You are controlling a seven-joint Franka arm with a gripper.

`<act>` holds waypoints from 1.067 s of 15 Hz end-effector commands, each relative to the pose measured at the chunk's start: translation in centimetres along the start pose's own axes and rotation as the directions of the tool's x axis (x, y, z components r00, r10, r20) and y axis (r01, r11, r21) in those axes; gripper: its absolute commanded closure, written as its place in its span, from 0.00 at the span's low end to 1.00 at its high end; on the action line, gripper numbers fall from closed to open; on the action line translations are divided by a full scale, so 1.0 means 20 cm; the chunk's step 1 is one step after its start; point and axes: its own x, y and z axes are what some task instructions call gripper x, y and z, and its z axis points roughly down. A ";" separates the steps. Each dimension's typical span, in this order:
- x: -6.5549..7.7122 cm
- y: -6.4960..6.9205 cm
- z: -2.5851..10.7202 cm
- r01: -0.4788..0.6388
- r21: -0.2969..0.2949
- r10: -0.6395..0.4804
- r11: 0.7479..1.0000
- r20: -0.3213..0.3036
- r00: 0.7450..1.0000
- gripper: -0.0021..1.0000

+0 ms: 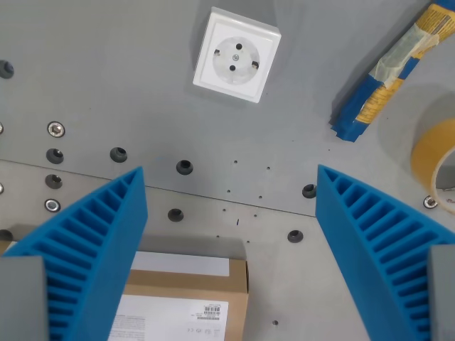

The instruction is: Pick up the blue bag

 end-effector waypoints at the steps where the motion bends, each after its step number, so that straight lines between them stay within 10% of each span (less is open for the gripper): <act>1: 0.00 0.00 -0.01 0.000 -0.001 0.000 1.000 -0.006 1.000 0.00; 16: -0.02 0.13 0.17 -0.160 -0.005 0.159 0.987 -0.074 0.984 0.00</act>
